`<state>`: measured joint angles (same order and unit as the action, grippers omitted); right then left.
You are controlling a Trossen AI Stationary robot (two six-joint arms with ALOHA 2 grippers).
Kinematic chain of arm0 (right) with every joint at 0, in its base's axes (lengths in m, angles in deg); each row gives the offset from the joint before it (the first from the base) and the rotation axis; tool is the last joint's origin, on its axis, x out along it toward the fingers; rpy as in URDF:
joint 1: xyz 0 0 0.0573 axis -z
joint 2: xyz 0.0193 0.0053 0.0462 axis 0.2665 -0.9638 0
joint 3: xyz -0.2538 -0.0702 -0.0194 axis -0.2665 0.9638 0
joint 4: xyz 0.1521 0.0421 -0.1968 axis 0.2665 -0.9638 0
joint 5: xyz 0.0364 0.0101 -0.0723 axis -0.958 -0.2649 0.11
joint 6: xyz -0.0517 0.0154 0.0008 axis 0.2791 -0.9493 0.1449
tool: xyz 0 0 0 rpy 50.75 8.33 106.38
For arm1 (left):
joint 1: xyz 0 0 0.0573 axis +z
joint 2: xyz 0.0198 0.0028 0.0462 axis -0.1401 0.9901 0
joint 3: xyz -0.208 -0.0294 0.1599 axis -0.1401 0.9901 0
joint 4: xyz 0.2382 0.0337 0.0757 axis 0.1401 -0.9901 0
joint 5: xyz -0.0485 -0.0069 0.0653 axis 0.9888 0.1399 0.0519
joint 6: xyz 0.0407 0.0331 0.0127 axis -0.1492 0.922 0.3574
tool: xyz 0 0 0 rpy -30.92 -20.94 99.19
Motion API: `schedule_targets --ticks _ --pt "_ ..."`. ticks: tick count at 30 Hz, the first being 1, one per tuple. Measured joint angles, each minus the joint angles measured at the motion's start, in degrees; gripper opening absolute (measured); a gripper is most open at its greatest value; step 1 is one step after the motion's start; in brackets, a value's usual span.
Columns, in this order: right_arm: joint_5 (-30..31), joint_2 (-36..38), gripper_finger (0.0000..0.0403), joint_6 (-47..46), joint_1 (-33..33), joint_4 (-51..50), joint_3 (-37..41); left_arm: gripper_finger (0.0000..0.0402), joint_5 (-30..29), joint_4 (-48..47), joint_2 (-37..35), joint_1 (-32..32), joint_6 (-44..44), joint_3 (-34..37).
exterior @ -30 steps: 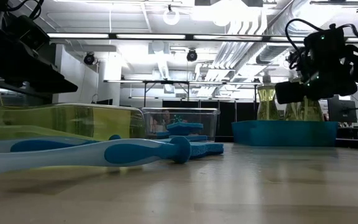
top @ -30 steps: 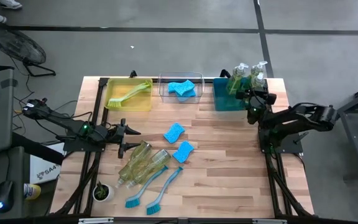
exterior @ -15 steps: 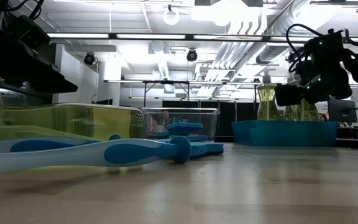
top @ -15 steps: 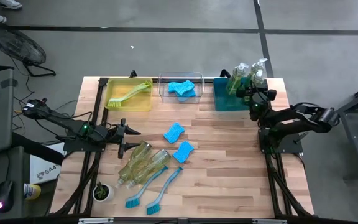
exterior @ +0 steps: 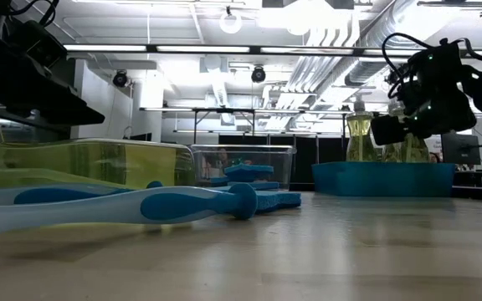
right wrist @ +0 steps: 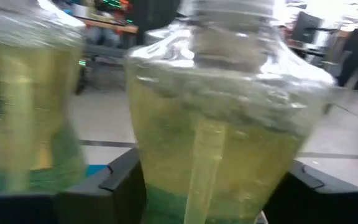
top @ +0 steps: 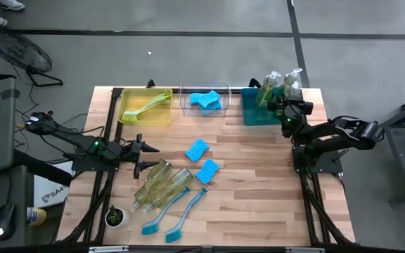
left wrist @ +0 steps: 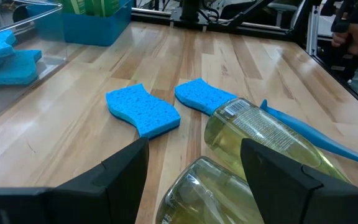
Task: Pick & Place Kitchen Sink Supplies
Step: Put the dish soap into the blue bin
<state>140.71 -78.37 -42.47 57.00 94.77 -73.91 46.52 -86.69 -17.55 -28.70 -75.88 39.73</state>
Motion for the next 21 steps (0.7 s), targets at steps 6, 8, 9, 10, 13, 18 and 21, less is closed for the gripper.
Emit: schedule_targets --ticks 6,8,9,10,13,18,21 --pt "6.7 0.0 0.03 0.0 -1.1 -0.7 0.0 0.025 0.0 0.0 0.0 0.0 0.0 0.0" --pt "7.4 0.0 0.0311 -0.1 -1.7 -0.6 0.0 0.025 0.0 0.0 0.0 0.0 0.0 0.0" --pt "7.2 0.0 0.0315 -0.3 -2.0 -0.5 0.0 0.025 0.0 0.0 0.0 0.0 0.0 0.0" --pt "7.1 0.0 0.0319 -0.5 -2.4 -0.3 0.0 0.025 0.0 0.0 0.0 0.0 0.0 0.0" --pt "8.6 0.0 0.0327 -0.5 -3.3 -0.3 0.0 0.025 0.0 0.0 0.0 0.0 0.0 0.0" --pt "10.0 0.0 0.033 -0.6 -4.5 -0.3 0.0 0.025 0.0 0.0 0.0 0.0 0.0 0.0" --pt "11.7 0.0 0.033 -0.7 -6.0 -0.4 0.0 0.025 0.0 0.0 0.0 0.0 0.0 0.0"
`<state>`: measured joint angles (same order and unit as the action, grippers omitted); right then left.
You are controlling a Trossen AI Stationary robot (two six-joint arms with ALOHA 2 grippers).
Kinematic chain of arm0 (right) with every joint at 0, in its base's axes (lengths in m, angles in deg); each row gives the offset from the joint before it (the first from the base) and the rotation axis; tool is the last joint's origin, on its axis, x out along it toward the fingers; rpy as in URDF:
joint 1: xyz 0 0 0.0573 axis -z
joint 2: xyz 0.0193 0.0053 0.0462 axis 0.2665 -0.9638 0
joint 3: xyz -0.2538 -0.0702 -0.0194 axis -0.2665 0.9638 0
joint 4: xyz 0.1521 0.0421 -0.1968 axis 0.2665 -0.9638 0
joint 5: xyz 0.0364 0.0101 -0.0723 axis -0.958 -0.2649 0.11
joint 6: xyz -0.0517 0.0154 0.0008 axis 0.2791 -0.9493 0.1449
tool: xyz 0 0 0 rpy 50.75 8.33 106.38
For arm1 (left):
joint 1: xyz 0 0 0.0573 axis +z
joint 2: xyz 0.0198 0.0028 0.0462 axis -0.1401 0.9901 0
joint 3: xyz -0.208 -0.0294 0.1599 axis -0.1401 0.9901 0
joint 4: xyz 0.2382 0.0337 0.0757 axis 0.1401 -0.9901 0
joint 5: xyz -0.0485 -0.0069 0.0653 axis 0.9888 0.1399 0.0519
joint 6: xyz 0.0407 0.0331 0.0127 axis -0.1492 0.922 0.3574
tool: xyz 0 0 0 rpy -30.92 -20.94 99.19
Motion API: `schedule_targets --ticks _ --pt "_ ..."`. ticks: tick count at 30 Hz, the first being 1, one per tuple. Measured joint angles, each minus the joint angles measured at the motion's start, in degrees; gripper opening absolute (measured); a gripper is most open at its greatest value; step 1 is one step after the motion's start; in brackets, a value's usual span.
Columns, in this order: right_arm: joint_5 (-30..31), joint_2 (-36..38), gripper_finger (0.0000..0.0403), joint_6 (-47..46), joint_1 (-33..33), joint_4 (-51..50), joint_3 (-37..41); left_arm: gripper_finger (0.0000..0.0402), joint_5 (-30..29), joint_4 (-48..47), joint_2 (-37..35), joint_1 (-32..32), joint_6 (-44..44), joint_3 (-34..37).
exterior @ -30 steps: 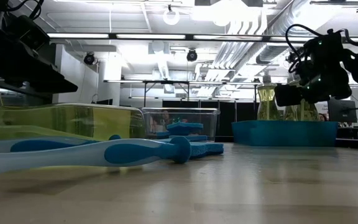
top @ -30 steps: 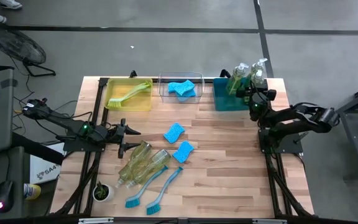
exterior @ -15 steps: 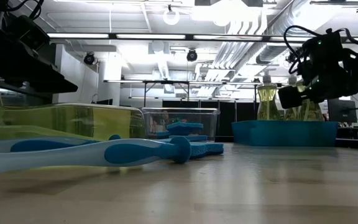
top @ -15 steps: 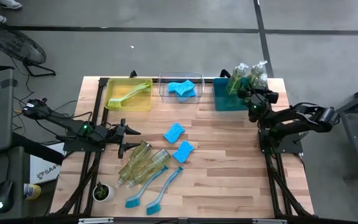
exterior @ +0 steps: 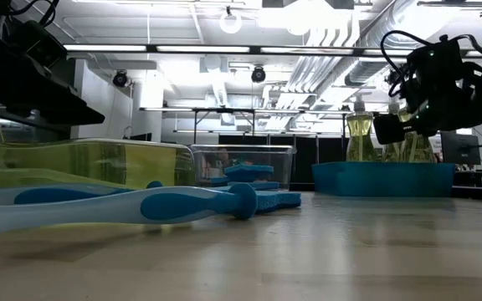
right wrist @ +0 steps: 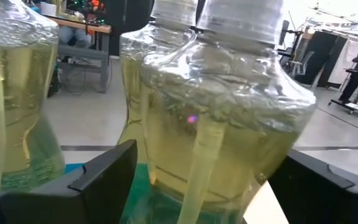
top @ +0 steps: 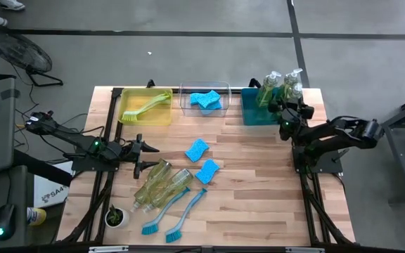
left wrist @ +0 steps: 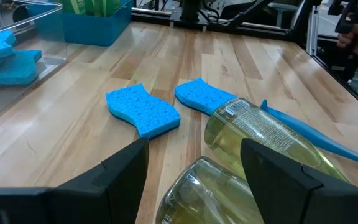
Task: Pick & Place Kitchen Sink Supplies
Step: Put the dish soap into the blue bin, then put the sponge into the transparent bin
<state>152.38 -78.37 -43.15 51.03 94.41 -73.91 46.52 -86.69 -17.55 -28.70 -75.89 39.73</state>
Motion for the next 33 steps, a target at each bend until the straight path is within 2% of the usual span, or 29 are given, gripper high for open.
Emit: schedule_targets --ticks 8,15,33 --pt "7.2 0.0 0.0331 -0.2 -5.5 -2.2 0.0 0.025 0.0 0.0 0.0 0.0 0.0 0.0" --pt "18.8 0.0 0.033 0.9 -12.5 -3.8 0.0 0.025 0.0 0.0 0.0 0.0 0.0 0.0" --pt "19.3 0.0 0.033 -1.2 -31.9 -3.9 0.0 0.025 0.0 0.0 0.0 0.0 0.0 0.0"
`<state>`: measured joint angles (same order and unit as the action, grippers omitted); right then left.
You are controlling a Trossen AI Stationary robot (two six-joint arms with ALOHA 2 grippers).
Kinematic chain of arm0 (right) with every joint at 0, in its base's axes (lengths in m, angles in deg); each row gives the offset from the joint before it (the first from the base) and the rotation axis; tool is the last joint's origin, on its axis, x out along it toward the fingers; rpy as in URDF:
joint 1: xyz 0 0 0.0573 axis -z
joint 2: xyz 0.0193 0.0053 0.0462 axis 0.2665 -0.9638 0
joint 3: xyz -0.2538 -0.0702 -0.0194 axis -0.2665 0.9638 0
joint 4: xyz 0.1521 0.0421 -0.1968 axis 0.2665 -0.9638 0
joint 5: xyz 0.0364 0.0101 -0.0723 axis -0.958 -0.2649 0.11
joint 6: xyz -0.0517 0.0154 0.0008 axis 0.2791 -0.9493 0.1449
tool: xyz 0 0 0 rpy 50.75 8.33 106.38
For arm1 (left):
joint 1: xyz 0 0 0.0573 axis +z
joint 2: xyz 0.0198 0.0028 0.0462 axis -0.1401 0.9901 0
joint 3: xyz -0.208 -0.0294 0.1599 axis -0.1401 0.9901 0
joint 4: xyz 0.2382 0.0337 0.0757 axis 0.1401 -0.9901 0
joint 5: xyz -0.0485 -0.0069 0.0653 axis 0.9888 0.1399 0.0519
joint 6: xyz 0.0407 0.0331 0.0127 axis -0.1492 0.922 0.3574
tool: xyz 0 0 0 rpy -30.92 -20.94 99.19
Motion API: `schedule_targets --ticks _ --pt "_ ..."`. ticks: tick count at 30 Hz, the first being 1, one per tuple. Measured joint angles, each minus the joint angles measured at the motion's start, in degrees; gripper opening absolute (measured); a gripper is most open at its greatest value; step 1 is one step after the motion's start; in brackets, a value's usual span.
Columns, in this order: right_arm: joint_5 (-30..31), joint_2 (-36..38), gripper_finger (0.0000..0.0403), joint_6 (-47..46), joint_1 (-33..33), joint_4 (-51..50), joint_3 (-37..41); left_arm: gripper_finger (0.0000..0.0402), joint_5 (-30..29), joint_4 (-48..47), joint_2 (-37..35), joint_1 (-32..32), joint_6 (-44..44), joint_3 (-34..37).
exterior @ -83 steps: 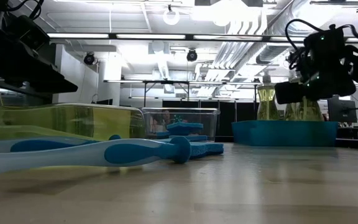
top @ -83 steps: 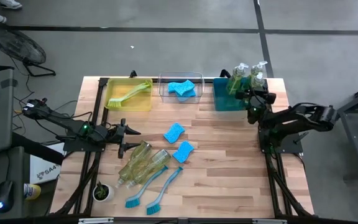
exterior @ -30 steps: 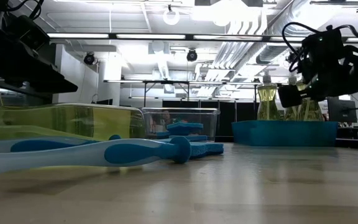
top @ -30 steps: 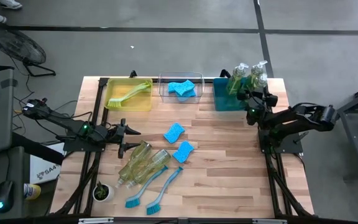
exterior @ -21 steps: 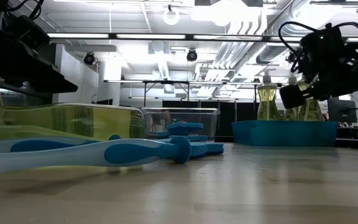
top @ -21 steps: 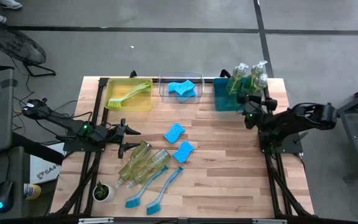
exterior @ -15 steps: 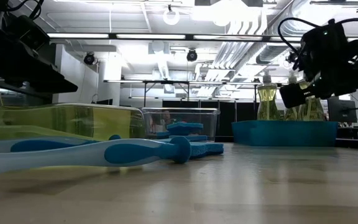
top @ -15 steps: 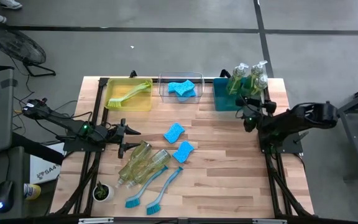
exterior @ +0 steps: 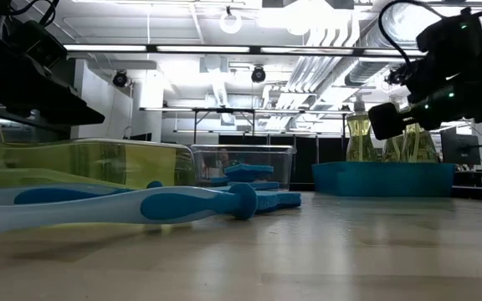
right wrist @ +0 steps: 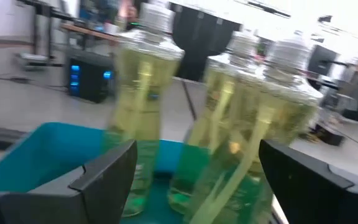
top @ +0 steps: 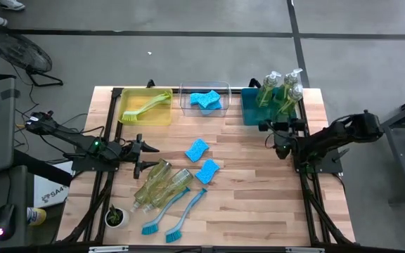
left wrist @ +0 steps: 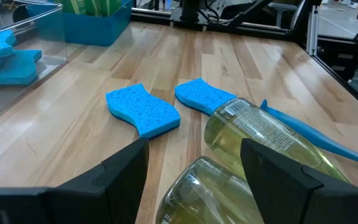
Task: Pick & Place Kitchen Sink Supplies
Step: Put the sponge into the transparent bin
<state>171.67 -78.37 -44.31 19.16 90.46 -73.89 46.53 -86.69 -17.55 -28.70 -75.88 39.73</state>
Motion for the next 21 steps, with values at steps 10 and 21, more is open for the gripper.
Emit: schedule_targets --ticks 10,21 --pt "-6.7 0.0 0.033 -2.8 -14.7 -10.6 -3.0 0.025 0.0 0.0 0.0 0.0 0.0 0.0" --pt "-53.4 0.0 0.033 -7.1 -17.6 -30.1 -12.4 0.025 0.0 0.0 0.0 0.0 0.0 0.0"
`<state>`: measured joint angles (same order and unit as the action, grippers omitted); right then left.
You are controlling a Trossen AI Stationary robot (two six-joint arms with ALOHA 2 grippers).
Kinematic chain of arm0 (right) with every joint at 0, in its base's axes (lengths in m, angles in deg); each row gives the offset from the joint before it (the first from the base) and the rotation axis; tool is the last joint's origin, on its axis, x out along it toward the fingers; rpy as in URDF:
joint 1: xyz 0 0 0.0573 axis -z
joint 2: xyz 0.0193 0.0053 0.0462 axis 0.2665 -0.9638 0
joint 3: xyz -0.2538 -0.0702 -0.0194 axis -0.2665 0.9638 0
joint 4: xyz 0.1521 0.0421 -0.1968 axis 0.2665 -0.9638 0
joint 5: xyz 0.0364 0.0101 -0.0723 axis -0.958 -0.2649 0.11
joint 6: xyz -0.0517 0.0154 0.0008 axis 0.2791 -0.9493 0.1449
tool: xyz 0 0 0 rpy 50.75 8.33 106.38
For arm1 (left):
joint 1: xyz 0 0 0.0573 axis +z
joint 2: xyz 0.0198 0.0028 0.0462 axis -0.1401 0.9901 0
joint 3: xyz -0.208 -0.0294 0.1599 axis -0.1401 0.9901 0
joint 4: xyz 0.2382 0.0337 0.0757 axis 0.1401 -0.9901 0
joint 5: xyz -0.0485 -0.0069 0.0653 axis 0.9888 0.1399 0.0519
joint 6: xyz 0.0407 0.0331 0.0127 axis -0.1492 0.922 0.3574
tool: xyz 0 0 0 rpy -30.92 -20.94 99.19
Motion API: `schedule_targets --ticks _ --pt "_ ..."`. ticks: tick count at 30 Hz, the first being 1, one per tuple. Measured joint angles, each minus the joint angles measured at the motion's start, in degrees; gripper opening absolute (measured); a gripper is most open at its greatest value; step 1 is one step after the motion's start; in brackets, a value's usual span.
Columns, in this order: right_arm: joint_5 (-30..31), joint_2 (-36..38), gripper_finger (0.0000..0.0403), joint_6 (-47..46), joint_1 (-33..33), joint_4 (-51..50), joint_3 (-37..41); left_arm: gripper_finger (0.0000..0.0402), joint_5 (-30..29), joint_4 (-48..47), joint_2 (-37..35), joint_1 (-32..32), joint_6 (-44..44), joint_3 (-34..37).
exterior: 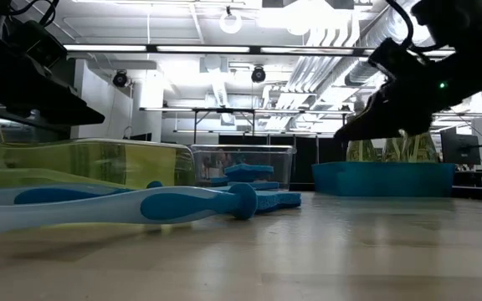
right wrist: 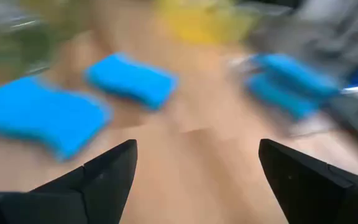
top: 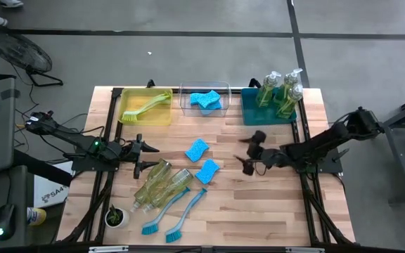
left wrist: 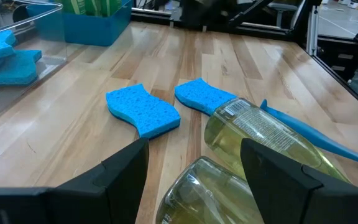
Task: Pick & Place Kitchen Sink Supplies
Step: Put the sponge into the transparent bin
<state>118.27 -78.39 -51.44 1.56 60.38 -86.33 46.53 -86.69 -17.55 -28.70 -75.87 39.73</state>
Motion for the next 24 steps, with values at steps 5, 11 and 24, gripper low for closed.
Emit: schedule_targets --ticks 5,11,24 --pt "-10.4 0.0 0.033 -7.1 0.0 -13.6 -5.1 0.025 0.0 0.0 0.0 0.0 0.0 0.0" --pt "-13.2 -0.5 0.033 -14.4 0.0 -26.9 -10.7 0.025 0.0 0.0 0.0 0.0 0.0 0.0" --pt "-19.0 -8.2 0.033 -16.3 2.2 -30.5 -21.4 0.025 0.0 0.0 0.0 0.0 0.0 0.0"
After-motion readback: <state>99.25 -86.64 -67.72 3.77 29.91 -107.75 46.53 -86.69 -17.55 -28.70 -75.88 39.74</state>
